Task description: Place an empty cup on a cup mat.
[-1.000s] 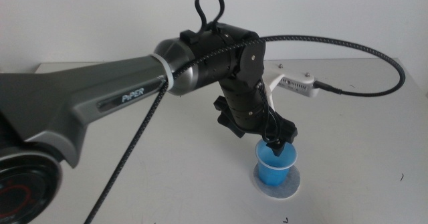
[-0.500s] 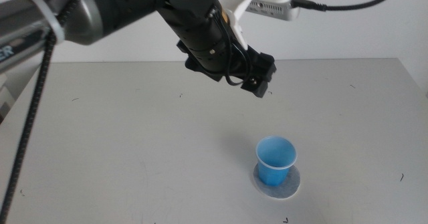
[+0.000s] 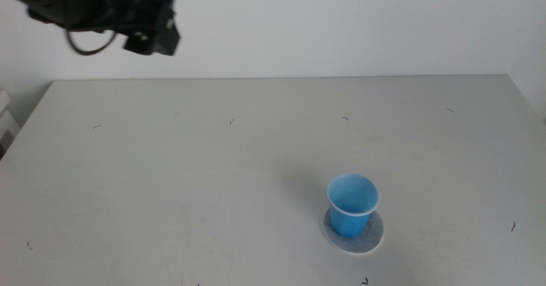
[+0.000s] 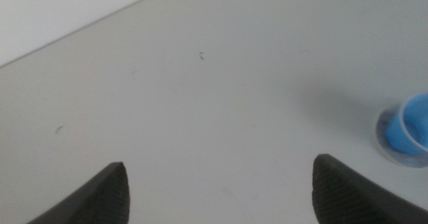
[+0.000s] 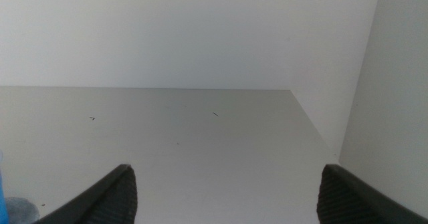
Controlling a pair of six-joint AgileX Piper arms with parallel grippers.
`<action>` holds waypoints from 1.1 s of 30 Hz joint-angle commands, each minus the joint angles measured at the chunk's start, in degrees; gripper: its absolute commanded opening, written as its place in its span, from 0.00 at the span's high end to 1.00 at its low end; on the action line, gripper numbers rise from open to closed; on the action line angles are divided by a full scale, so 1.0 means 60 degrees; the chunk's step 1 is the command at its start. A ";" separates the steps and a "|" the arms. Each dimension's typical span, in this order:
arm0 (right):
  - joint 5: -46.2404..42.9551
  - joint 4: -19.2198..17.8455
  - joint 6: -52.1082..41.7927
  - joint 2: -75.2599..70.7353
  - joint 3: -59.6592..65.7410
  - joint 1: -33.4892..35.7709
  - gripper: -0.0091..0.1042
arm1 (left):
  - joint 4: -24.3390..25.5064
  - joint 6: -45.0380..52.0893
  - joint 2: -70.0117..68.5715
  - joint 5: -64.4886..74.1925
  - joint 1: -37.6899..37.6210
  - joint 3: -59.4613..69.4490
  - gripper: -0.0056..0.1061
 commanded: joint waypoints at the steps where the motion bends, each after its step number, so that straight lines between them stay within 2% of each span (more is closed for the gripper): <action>1: -0.0739 -0.0086 -0.0081 -0.0183 -0.0110 0.0018 0.09 | 0.0190 -0.0116 -0.1168 -0.1280 0.0494 0.0705 0.01; 10: -0.0739 -0.0086 -0.0081 -0.0183 -0.0110 0.0018 0.09 | 0.0164 -0.0116 -0.4246 -0.4855 0.3041 0.5176 0.01; 20: -0.0739 -0.0086 -0.0081 -0.0183 -0.0110 0.0018 0.09 | -0.0081 -0.0061 -0.7745 -0.7775 0.4437 0.9793 0.01; 33: -0.0739 -0.0086 -0.0081 -0.0183 -0.0110 0.0018 0.09 | -0.0189 -0.0133 -1.2008 -0.8352 0.4543 1.3636 0.01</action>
